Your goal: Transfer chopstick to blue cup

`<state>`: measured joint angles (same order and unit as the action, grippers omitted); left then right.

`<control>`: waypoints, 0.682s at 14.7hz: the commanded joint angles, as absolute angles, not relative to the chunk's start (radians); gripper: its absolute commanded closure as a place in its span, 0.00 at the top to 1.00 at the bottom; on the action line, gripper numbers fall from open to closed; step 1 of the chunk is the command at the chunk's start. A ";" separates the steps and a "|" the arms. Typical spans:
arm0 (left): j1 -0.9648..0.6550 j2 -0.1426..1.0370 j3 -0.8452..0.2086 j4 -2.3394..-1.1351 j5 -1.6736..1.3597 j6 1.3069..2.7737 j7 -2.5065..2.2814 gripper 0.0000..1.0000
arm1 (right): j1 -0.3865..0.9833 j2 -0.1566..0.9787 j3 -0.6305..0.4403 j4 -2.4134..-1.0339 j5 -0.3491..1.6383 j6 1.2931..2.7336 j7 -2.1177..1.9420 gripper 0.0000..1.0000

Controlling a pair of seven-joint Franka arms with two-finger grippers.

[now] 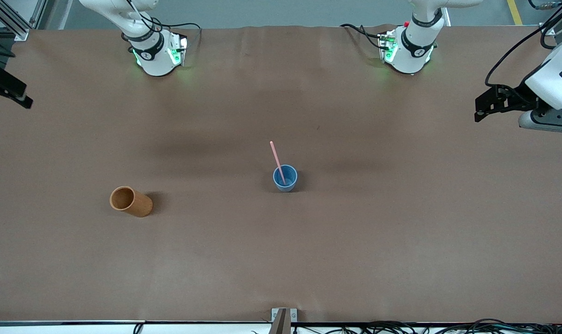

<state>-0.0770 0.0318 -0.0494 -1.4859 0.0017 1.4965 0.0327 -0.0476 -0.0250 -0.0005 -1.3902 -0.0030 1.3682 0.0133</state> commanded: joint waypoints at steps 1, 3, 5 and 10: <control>-0.074 0.038 -0.051 -1.468 -0.012 1.494 0.037 1.00 | -0.064 -0.091 0.009 -1.482 0.011 1.385 0.003 0.99; -0.072 0.038 -0.051 -1.468 -0.012 1.494 0.037 1.00 | -0.063 -0.087 0.011 -1.494 0.008 1.388 0.002 0.99; -0.072 0.038 -0.051 -1.468 -0.014 1.494 0.035 1.00 | -0.061 -0.083 0.015 -1.493 0.006 1.393 0.002 1.00; -0.074 0.038 -0.051 -1.468 -0.012 1.494 0.035 1.00 | -0.057 -0.061 0.020 -1.460 0.017 1.394 -0.012 1.00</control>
<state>-0.0771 0.0318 -0.0495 -1.4859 0.0017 1.4965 0.0327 -0.0525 -0.0611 0.0159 -1.4625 -0.0029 1.3896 0.0085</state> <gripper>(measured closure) 0.000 0.000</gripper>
